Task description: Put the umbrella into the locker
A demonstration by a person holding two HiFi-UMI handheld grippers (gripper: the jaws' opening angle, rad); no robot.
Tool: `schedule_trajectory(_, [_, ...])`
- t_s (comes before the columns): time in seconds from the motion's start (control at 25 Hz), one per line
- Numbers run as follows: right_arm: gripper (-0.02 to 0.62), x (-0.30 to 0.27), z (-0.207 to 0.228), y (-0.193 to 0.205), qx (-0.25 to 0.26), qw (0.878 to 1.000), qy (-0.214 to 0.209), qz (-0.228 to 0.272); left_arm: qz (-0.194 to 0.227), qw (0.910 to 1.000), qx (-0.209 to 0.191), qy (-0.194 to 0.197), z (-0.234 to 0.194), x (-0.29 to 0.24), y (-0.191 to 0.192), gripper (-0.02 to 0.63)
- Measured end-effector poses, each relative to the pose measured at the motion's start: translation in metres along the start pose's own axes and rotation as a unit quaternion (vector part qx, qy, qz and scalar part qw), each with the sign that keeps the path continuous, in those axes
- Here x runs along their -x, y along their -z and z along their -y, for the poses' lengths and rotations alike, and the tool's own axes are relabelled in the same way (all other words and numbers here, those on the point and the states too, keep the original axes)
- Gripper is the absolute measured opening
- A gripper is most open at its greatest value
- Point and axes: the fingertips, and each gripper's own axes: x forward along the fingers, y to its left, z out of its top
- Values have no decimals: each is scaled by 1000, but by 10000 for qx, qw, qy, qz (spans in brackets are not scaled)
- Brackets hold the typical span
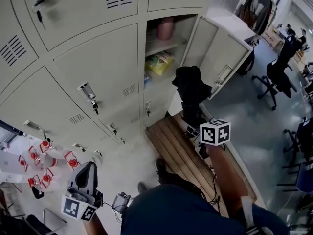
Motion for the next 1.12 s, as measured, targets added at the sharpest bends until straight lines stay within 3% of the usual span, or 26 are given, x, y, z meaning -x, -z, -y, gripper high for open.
schedule_trajectory(0.64, [187,-146,70,-26,-363,9940,-322,-977,-434,9973,340,-482,-31,-45,35,18])
schedule_trajectory(1.12, [187,-231,99,-65,-274,9887,-476,-1398,-586,9936,538,-804,-38,-69,57,18])
